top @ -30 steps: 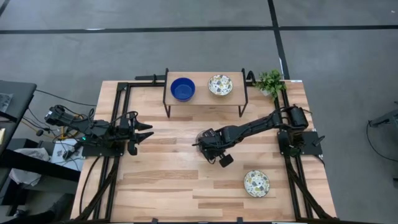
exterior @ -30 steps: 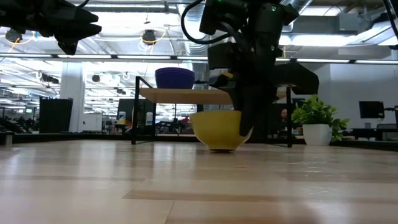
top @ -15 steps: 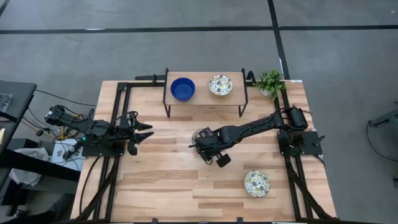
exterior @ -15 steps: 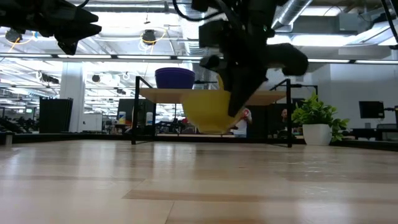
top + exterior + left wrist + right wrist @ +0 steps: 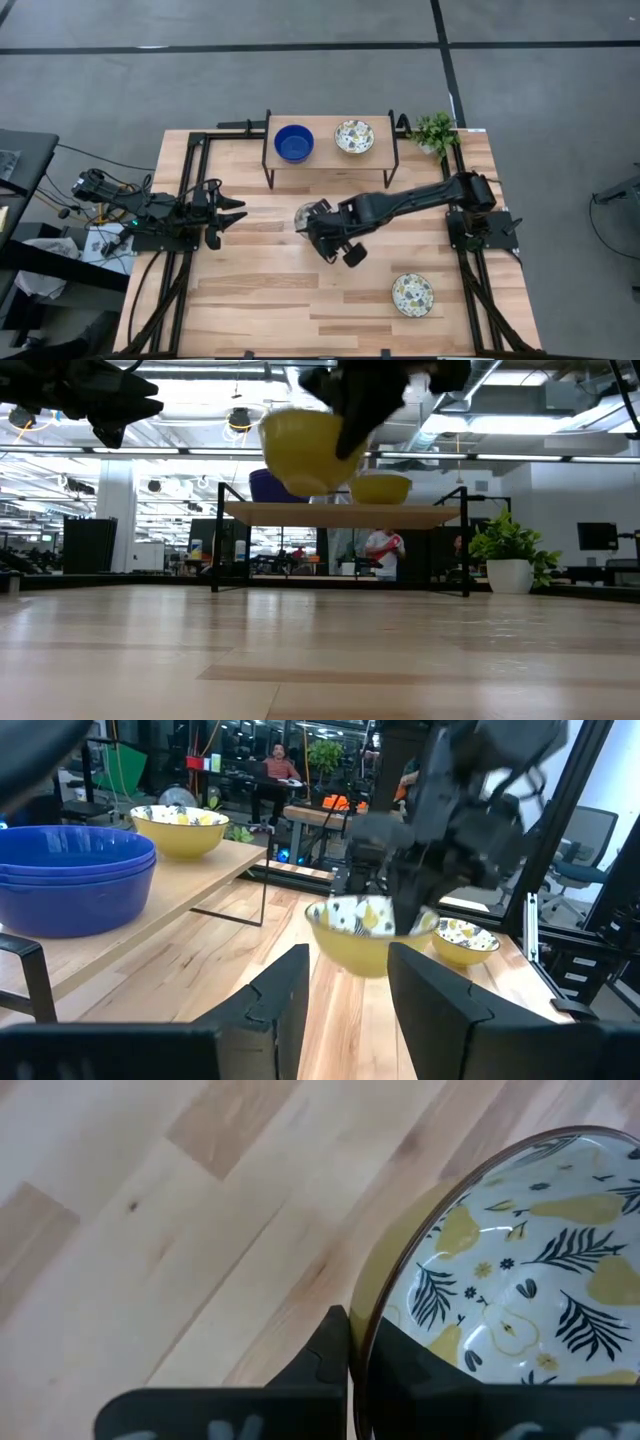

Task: Pick & Place Mini bowls
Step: Stack the top yellow patterned bowl on the yellow patterned bowl on the shelf

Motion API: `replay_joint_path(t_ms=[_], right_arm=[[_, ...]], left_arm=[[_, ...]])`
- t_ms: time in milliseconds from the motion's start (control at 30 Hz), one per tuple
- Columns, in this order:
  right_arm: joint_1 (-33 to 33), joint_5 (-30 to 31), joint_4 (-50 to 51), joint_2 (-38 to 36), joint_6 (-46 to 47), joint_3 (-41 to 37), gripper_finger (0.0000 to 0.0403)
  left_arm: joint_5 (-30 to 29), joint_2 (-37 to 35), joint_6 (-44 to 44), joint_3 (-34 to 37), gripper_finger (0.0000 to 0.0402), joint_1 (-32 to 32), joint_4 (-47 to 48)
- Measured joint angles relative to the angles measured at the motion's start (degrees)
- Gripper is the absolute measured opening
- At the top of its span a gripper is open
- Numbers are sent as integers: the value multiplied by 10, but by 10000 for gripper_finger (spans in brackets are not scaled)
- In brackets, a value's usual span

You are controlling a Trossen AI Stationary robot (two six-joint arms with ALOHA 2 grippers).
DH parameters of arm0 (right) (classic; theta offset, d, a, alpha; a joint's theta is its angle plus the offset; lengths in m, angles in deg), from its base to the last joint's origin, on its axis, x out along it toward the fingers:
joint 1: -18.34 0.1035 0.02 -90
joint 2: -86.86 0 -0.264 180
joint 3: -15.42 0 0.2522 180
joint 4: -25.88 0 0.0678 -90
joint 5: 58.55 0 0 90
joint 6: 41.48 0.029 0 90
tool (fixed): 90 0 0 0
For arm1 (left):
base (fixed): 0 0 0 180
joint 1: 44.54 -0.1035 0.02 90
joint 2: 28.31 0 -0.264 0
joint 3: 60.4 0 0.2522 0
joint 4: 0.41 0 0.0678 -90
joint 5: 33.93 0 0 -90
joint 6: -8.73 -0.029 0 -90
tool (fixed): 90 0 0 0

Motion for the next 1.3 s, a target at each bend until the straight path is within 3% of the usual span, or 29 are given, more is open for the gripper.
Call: replay_joint_path(t_ms=[333,733,967,1167,1300], right_arm=[[25,16,54,0,-11,110,0],[46,197,185,-1,28,219,0],[-1,238,311,-1,75,257,0],[-71,233,308,-30,21,258,0],[-146,182,310,-48,-11,257,0]], left_arm=[[0,0,0,0,136,0,0],[0,0,0,0,136,0,0],[0,1,0,0,137,0,0],[0,7,0,0,137,0,-2],[0,18,0,0,137,0,-4]])
